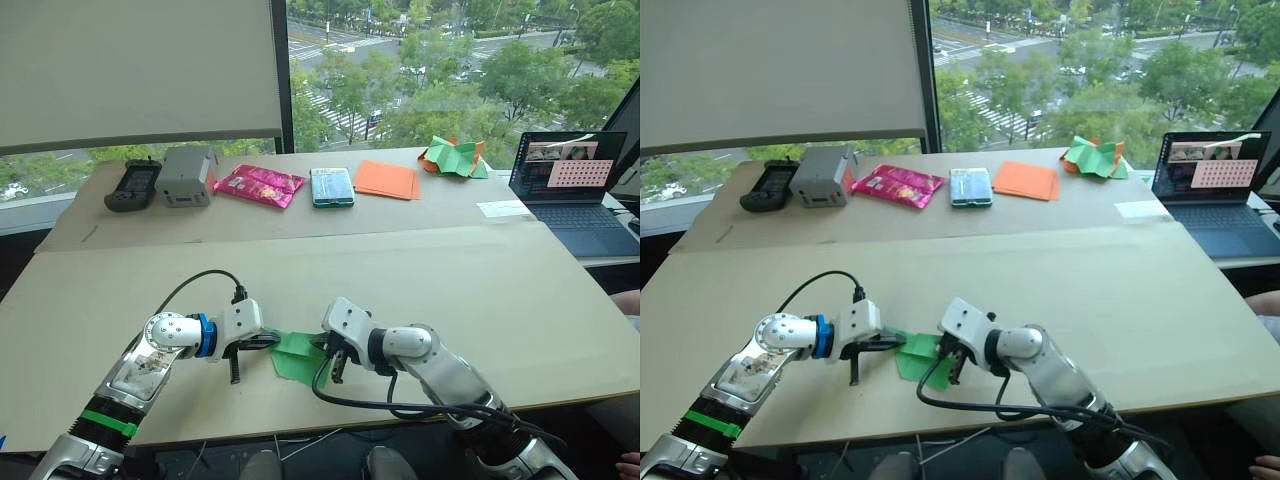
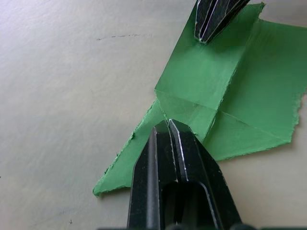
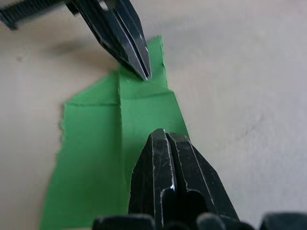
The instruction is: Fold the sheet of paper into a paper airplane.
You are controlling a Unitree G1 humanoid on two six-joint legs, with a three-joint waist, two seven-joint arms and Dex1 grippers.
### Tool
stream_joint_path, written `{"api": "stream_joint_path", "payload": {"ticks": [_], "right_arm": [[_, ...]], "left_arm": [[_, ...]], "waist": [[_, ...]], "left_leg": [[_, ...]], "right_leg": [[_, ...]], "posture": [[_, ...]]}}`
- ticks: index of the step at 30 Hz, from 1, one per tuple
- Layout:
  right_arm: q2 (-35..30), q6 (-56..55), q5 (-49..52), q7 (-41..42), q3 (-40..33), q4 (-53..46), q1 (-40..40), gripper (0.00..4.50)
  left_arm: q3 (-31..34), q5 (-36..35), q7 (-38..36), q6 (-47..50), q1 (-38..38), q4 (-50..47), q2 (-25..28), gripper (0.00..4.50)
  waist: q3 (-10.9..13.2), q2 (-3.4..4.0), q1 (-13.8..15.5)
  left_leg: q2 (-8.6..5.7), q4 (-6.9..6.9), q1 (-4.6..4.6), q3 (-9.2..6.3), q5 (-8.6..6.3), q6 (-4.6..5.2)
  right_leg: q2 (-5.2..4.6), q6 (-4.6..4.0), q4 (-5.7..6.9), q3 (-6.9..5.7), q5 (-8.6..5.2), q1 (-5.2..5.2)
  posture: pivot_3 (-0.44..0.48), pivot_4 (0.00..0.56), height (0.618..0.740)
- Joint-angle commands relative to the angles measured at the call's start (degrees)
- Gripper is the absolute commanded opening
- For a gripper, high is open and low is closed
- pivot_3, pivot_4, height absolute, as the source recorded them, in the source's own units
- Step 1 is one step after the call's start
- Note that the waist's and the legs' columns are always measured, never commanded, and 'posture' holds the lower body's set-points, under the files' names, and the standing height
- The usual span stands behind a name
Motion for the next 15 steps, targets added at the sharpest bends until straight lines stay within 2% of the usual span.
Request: {"api": "stream_joint_path", "payload": {"ticks": [1,5,8,10,15], "right_arm": [[-0.7,-1.3,-1.8,0.2,1.7,1.6,-0.1,0.02],[-0.8,-1.0,-2.2,0.6,2.3,2.2,0.5,0.02],[-0.7,-1.0,-2.7,0.3,2.4,3.2,0.3,0.02],[-0.5,-1.0,-2.8,0.2,2.5,3.5,0.3,0.02],[0.0,-1.0,-3.3,-0.2,3.0,4.0,0.2,0.02]], "left_arm": [[0.9,-0.4,-0.6,5.4,1.5,0.9,1.4,0.00],[5.5,-8.1,-4.1,11.7,0.5,-5.0,2.7,0.00],[6.5,-11.9,-7.9,15.0,0.5,-9.0,5.1,0.00],[6.2,-12.9,-9.5,15.6,0.9,-11.0,6.3,0.00],[4.9,-12.0,-9.7,14.4,-0.2,-10.2,5.5,0.00]], "waist": [[0.0,-0.01,-0.1],[0.2,-0.22,-0.4],[0.4,-0.46,-0.4],[0.5,-0.54,-0.4],[0.5,-0.56,-0.3]], "left_leg": [[0.01,0.00,0.02,-0.01,0.00,0.00],[0.09,-0.03,0.02,-0.04,0.00,0.00],[0.10,-0.09,-0.01,-0.04,0.00,0.01],[0.10,-0.10,-0.01,-0.03,0.00,0.01],[0.10,-0.10,-0.01,-0.02,0.00,0.01]], "right_leg": [[0.01,0.00,0.01,0.00,0.00,0.00],[0.12,0.00,0.04,0.00,0.00,-0.03],[0.13,0.00,0.03,0.00,0.00,-0.09],[0.12,0.00,0.02,0.01,0.00,-0.09],[0.11,-0.01,0.00,0.02,0.00,-0.10]], "posture": [[0.000,0.150,0.706],[0.000,0.150,0.706],[0.000,0.150,0.706],[0.000,0.150,0.706],[0.000,0.150,0.706]]}}
